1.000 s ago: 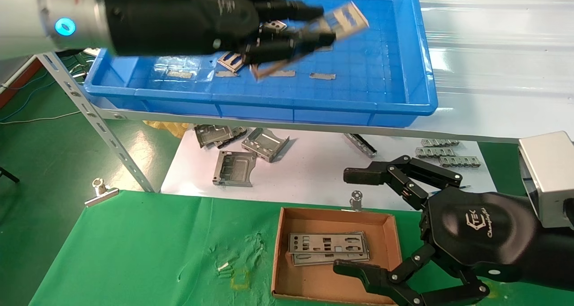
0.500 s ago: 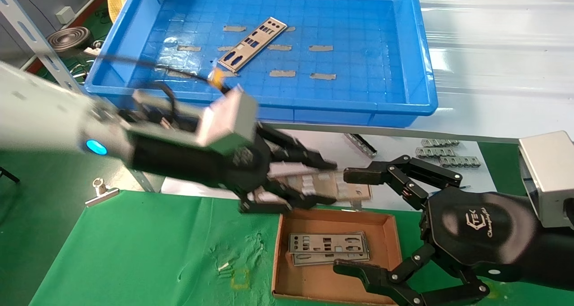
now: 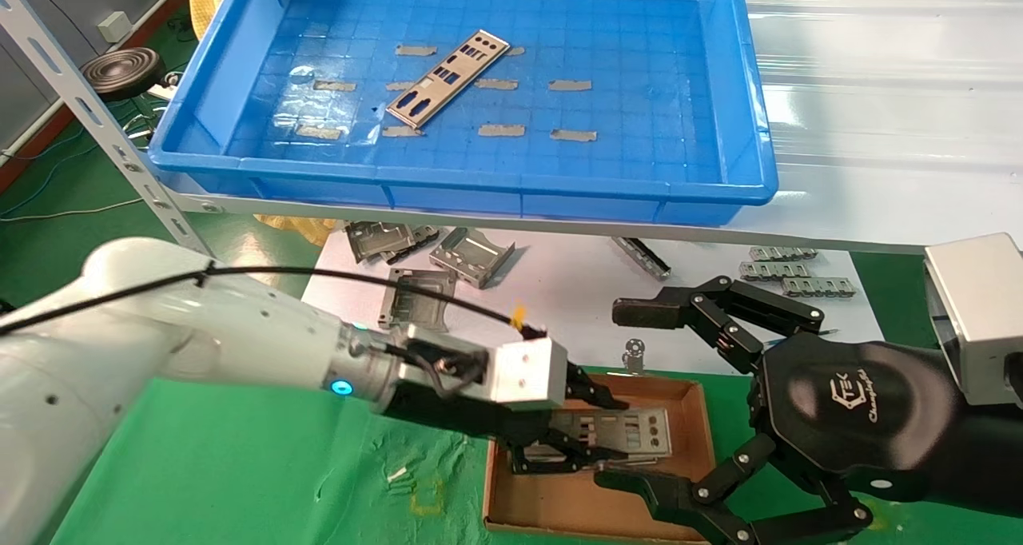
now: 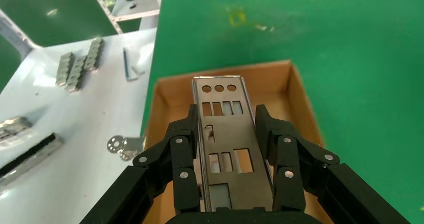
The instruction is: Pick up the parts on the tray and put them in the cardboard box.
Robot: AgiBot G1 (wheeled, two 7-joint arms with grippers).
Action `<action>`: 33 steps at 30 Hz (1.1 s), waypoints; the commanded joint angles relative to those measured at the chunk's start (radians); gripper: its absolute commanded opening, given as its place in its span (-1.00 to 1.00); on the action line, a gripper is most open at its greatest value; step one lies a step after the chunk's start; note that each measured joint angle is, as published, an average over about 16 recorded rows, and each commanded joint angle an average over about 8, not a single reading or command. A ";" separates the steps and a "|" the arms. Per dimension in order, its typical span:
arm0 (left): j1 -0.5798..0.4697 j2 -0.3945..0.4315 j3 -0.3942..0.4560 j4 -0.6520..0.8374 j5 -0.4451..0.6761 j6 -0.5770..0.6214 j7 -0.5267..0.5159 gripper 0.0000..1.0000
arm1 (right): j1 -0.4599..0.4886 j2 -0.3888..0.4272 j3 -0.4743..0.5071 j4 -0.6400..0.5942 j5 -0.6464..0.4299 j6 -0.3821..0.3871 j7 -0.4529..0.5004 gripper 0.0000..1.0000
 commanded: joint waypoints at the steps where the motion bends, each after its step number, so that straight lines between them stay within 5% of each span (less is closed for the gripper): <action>1: 0.017 0.018 0.006 0.016 0.006 -0.019 0.021 -1.00 | 0.000 0.000 0.000 0.000 0.000 0.000 0.000 1.00; 4: 0.043 0.023 0.020 0.008 0.007 -0.061 0.016 -0.71 | 0.000 0.000 0.000 0.000 0.000 0.000 0.000 1.00; 11: 0.086 0.026 0.055 -0.030 -0.002 -0.158 -0.002 0.94 | 0.000 0.000 0.000 0.000 0.000 0.000 0.000 1.00; 33: 0.053 0.017 0.130 -0.036 -0.099 -0.178 -0.080 1.00 | 0.000 0.000 0.000 0.000 0.000 0.000 0.000 1.00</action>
